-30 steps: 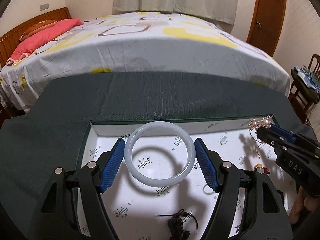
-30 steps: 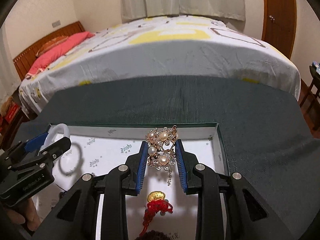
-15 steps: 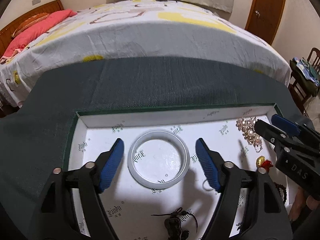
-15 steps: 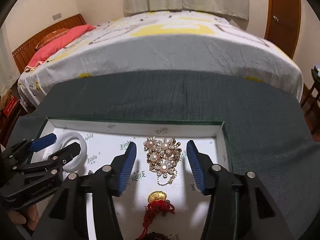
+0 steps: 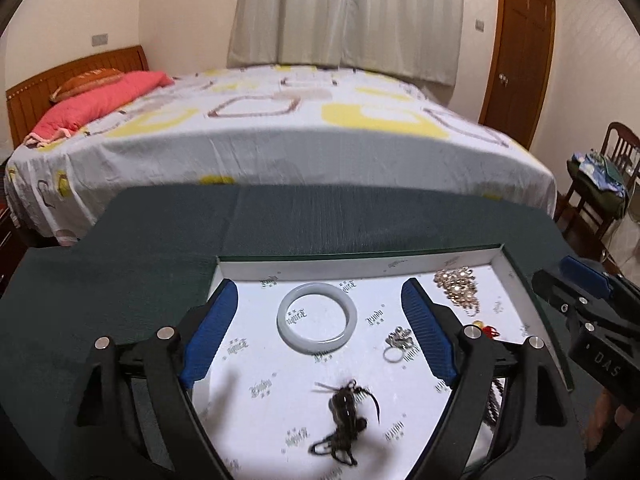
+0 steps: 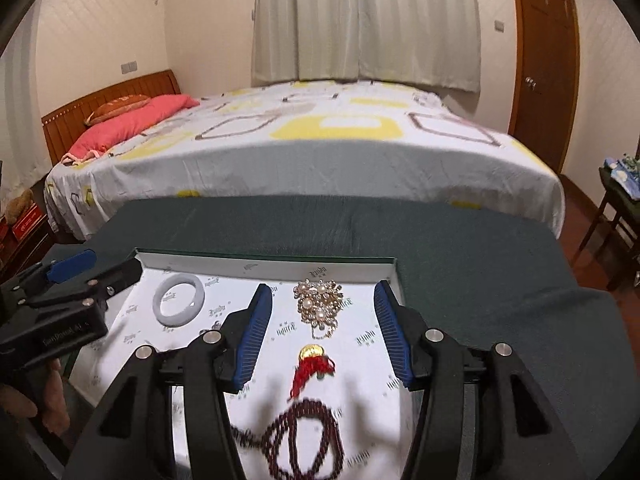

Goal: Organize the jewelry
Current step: 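Open both tools to drop the bangle and pearl brooch into the tray, then grasp the rhinestone pendant with the left tool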

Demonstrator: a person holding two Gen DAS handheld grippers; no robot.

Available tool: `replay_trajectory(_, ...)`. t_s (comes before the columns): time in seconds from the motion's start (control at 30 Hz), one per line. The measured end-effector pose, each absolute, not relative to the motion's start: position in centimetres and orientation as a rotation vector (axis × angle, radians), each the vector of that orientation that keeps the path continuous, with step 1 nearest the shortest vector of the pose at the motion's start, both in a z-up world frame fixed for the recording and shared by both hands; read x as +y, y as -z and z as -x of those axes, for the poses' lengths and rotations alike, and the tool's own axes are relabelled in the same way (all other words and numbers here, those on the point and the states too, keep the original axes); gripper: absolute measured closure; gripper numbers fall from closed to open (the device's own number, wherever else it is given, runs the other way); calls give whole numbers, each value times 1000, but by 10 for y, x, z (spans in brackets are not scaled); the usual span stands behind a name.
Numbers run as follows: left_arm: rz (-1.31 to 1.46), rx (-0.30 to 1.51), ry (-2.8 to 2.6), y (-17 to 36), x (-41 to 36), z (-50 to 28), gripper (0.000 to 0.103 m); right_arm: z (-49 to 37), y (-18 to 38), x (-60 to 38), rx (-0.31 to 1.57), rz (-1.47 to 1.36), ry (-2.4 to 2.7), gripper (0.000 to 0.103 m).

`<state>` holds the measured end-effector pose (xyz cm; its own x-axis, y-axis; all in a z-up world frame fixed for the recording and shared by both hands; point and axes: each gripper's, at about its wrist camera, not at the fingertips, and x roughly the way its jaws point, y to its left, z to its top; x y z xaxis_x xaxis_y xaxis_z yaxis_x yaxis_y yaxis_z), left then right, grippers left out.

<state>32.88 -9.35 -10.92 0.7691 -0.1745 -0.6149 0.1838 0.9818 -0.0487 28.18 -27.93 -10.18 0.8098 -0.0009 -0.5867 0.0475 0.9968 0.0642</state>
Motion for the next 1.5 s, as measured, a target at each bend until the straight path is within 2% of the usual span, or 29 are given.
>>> replay_trajectory(0.37,-48,597,197,93,-97,-278,16,-230,104,-268,612,-74,21,51)
replay_trajectory(1.0,-27,704,196,149,-87,-163,17,-125,141,-272,671,-114,37,51)
replay_trajectory(1.1,-28,741,205,162,-92,-152,26,-113,149,-273,689,-122,37,51)
replay_trajectory(1.2,-37,776,213,174,-99,-146,28,-106,156,-276,705,-139,39,51)
replay_trajectory(1.37,-33,826,218,187,-105,-149,42,-99,163,-280,713,-154,35,50)
replay_trajectory(1.5,-27,856,217,190,-106,-155,48,-99,165,-281,714,-166,31,50)
